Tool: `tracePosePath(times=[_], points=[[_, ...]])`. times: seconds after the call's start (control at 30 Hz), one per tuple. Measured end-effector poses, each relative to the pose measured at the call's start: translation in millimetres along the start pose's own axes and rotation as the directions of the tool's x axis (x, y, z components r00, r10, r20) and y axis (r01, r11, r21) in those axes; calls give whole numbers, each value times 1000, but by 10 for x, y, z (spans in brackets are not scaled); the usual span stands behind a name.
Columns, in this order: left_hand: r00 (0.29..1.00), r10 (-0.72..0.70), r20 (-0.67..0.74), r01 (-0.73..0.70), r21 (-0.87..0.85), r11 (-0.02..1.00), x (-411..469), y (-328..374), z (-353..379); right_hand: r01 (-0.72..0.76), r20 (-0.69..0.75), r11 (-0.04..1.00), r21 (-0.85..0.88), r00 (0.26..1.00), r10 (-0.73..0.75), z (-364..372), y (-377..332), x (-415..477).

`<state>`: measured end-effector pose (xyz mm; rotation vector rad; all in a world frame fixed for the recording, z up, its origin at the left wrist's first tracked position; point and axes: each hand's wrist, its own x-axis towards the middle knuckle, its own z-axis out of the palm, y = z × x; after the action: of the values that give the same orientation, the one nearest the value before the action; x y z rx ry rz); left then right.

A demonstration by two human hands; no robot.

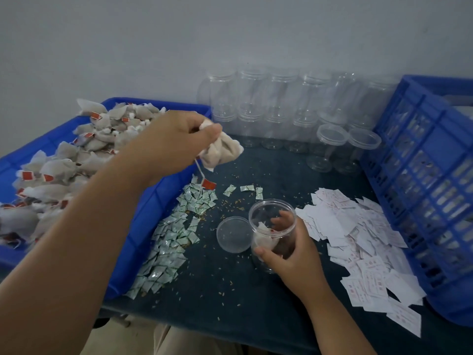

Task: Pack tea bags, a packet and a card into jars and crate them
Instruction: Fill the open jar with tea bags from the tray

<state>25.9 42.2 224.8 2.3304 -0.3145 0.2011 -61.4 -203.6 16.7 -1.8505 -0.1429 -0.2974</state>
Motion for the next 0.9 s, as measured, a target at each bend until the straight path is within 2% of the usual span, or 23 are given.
tracePosePath(times=[0.13,0.2,0.4,0.47,0.7,0.9], points=[[982,78,175,-72,-41,997,-35,276,289,0,-1,1000,14,1000,0,-9,-35,5],[961,90,262,-93,-1,996,-19,311,480,0,0,1000,13,1000,0,-15,-55,-1],[815,-5,580,-150,219,964,-32,230,999,-7,6,999,47,1000,7,-20,-52,-11],[806,-34,591,-119,219,969,-56,196,1069,-3,8,999,36,1000,3,-25,-82,-7],[876,-20,482,-30,95,995,-18,202,972,-14,5,999,37,1000,14,-35,-93,-6],[840,-32,541,-90,198,976,-44,264,973,-18,-3,999,33,1000,18,-41,-100,-8]])
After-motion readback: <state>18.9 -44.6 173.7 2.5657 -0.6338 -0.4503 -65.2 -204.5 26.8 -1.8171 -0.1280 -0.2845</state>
